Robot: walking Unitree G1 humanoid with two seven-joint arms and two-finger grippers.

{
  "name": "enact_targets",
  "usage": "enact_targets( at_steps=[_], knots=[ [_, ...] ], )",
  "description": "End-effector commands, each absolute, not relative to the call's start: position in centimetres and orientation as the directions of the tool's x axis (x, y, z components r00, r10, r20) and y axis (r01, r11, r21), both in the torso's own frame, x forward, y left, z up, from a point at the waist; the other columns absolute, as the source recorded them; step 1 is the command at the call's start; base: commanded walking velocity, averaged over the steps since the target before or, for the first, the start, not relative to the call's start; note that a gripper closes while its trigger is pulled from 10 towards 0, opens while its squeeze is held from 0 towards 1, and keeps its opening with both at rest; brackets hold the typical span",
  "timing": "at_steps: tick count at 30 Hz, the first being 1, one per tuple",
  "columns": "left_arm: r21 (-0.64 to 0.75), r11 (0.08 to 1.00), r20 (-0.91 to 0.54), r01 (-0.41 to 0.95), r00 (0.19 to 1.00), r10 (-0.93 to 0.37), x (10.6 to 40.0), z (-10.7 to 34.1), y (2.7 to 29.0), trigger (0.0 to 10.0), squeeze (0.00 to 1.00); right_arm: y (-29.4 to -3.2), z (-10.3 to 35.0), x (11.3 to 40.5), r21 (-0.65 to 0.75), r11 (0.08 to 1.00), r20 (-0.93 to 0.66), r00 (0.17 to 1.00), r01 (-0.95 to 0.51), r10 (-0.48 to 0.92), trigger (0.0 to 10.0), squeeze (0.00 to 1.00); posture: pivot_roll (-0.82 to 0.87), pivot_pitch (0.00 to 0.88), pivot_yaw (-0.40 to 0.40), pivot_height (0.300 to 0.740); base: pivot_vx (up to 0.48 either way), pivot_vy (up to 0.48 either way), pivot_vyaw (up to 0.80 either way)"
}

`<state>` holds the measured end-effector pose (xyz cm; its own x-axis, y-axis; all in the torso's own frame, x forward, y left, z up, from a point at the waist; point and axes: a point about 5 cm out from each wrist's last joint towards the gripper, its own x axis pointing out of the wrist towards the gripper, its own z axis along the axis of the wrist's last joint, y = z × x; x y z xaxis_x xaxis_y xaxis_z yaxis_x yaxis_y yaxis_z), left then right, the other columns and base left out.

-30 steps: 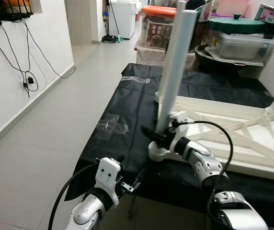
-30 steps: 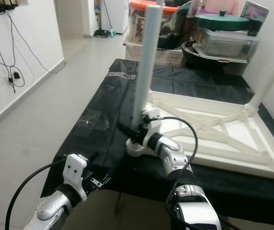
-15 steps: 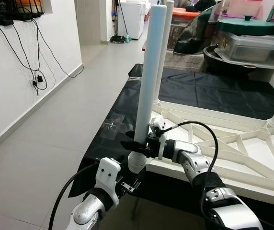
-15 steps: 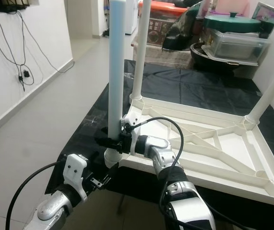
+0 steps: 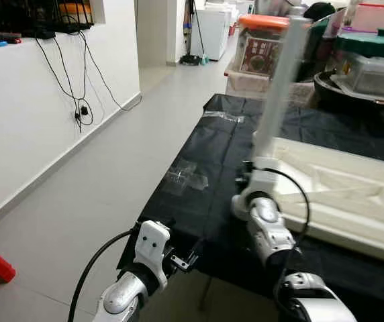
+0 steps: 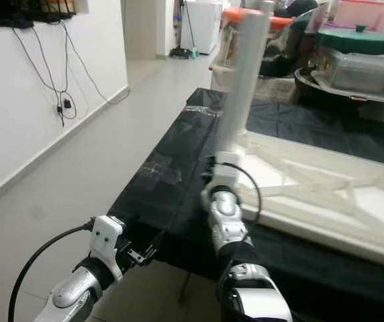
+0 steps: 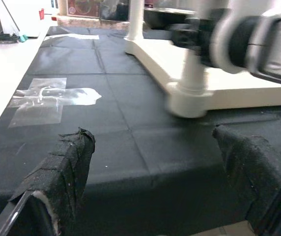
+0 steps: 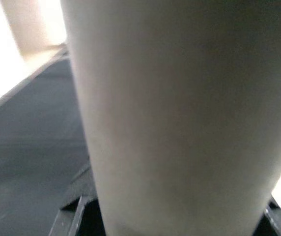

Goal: Building children table

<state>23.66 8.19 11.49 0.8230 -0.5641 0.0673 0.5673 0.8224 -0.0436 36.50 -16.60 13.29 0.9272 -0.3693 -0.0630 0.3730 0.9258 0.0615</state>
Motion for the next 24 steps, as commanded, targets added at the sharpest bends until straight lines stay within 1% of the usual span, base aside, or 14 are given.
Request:
enact_targets(
  at_steps=[1, 2, 3, 6, 7, 8, 10, 11, 17, 18, 20, 21, 23, 24],
  knots=[
    [-0.047, 0.817, 0.058, 0.574, 0.818, -0.572, 23.7, 11.3, 8.1, 10.0, 0.00, -17.3, 12.4, 35.8, 0.035, 0.887, -0.115, 0.883, 0.461, -0.454, 0.0, 0.00, 0.18, 0.000, -0.066, 0.740, 0.000, 0.000, 0.00],
    [-0.047, 0.817, 0.058, 0.574, 0.818, -0.572, 23.7, 11.3, 8.1, 10.0, 0.00, -17.3, 12.4, 35.8, 0.035, 0.887, -0.115, 0.883, 0.461, -0.454, 0.0, 0.00, 0.18, 0.000, -0.066, 0.740, 0.000, 0.000, 0.00],
    [-0.048, 0.818, 0.058, 0.574, 0.819, -0.571, 23.7, 11.3, 8.1, 10.0, 0.00, -15.3, 12.0, 35.5, 0.070, 0.896, -0.141, 0.894, 0.438, -0.426, 0.0, 0.00, 0.18, 0.000, -0.069, 0.740, 0.000, 0.000, 0.00],
    [-0.048, 0.818, 0.058, 0.574, 0.819, -0.571, 23.7, 11.3, 8.1, 10.0, 0.00, -14.6, 12.0, 35.6, 0.087, 0.903, -0.146, 0.902, 0.422, -0.407, 0.0, 0.00, 0.18, 0.000, -0.069, 0.740, 0.000, 0.000, 0.00],
    [-0.048, 0.818, 0.058, 0.573, 0.819, -0.571, 23.7, 11.3, 8.1, 10.0, 0.00, -13.5, 12.3, 36.1, 0.138, 0.936, -0.113, 0.944, 0.324, -0.310, 10.0, 1.00, 0.18, 0.000, -0.070, 0.740, 0.000, 0.000, 0.00],
    [-0.048, 0.818, 0.058, 0.573, 0.819, -0.571, 23.7, 11.3, 8.1, 10.0, 0.00, -13.5, 12.3, 36.1, 0.138, 0.936, -0.113, 0.944, 0.324, -0.310, 10.0, 1.00, 0.18, 0.000, -0.070, 0.740, 0.000, 0.000, 0.00],
    [-0.048, 0.818, 0.057, 0.573, 0.819, -0.570, 23.7, 11.3, 8.2, 10.0, 0.00, -12.3, 13.0, 36.7, 0.174, 0.965, -0.039, 0.980, 0.197, -0.193, 10.0, 1.00, 0.18, 0.000, -0.068, 0.740, 0.000, 0.000, 0.00],
    [-0.049, 0.818, 0.057, 0.573, 0.819, -0.571, 23.7, 11.3, 8.2, 10.0, 0.00, -12.3, 13.5, 37.0, 0.162, 0.975, 0.011, 0.987, 0.154, -0.158, 10.0, 0.00, 0.18, 0.000, -0.068, 0.740, 0.000, 0.000, 0.00],
    [-0.050, 0.817, 0.057, 0.574, 0.819, -0.571, 23.7, 11.3, 8.1, 10.0, 0.00, -13.4, 14.7, 37.8, 0.176, 0.984, 0.084, 0.996, -0.036, 0.021, 10.0, 0.00, 0.18, 0.000, -0.072, 0.740, 0.000, 0.000, 0.00],
    [-0.050, 0.817, 0.057, 0.574, 0.819, -0.571, 23.7, 11.3, 8.1, 10.0, 0.00, -13.6, 14.9, 38.0, 0.170, 0.979, 0.078, 0.991, -0.117, 0.105, 10.0, 0.00, 0.18, 0.000, -0.074, 0.740, 0.000, 0.000, 0.00],
    [-0.050, 0.817, 0.057, 0.574, 0.819, -0.571, 23.7, 11.3, 8.1, 10.0, 0.00, -13.6, 14.9, 38.0, 0.170, 0.979, 0.078, 0.991, -0.117, 0.105, 10.0, 0.00, 0.18, 0.000, -0.074, 0.740, 0.000, 0.000, 0.00],
    [-0.050, 0.818, 0.057, 0.573, 0.819, -0.571, 23.7, 11.2, 8.1, 10.0, 0.00, -13.6, 15.0, 38.0, 0.181, 0.960, 0.073, 0.977, -0.211, 0.201, 10.0, 0.00, 0.18, 0.000, -0.071, 0.740, 0.000, 0.000, 0.00],
    [-0.050, 0.818, 0.057, 0.573, 0.819, -0.571, 23.7, 11.2, 8.1, 10.0, 0.00, -13.6, 15.0, 38.0, 0.181, 0.960, 0.073, 0.977, -0.211, 0.201, 10.0, 0.00, 0.18, 0.000, -0.071, 0.740, 0.000, 0.000, 0.00],
    [-0.050, 0.817, 0.057, 0.574, 0.819, -0.571, 23.7, 11.2, 8.1, 10.0, 0.00, -13.5, 15.2, 38.0, 0.190, 0.918, 0.061, 0.938, -0.348, 0.342, 10.0, 0.00, 0.18, 0.000, -0.073, 0.740, 0.000, 0.000, 0.00]
  ],
)
